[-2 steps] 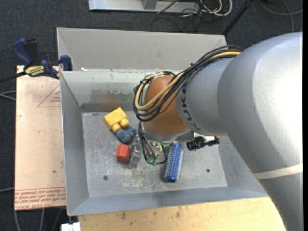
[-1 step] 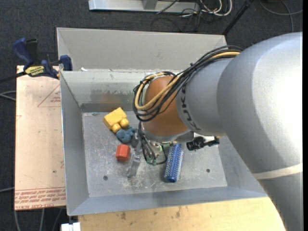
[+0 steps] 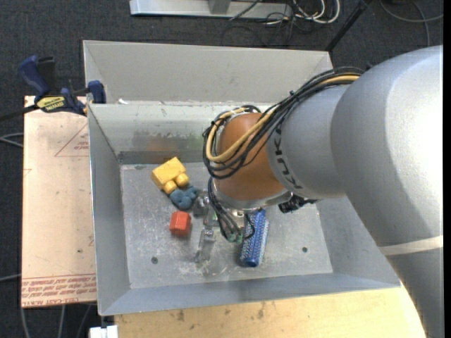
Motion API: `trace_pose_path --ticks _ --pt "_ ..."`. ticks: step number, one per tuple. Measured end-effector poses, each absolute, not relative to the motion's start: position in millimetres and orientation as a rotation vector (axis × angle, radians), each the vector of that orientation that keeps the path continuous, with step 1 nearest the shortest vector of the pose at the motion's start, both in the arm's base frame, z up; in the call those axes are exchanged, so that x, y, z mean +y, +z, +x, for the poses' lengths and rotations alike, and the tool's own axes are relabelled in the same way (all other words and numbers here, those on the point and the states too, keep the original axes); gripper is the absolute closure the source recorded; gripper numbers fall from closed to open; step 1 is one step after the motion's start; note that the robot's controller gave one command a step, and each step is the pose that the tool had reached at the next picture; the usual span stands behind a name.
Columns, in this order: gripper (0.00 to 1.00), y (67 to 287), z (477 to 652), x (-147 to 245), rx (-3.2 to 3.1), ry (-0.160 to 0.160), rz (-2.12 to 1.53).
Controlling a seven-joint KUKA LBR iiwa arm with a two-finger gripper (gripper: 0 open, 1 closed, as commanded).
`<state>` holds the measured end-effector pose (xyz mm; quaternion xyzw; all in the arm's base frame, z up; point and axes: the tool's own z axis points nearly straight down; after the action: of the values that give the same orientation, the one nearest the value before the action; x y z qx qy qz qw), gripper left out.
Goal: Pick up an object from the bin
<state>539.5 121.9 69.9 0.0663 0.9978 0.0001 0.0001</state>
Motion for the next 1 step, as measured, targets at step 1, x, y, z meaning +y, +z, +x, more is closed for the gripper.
trace_pose_path --ticks 1 --pt "0.00 70.3 563.4 178.0 3.111 0.005 -0.401"
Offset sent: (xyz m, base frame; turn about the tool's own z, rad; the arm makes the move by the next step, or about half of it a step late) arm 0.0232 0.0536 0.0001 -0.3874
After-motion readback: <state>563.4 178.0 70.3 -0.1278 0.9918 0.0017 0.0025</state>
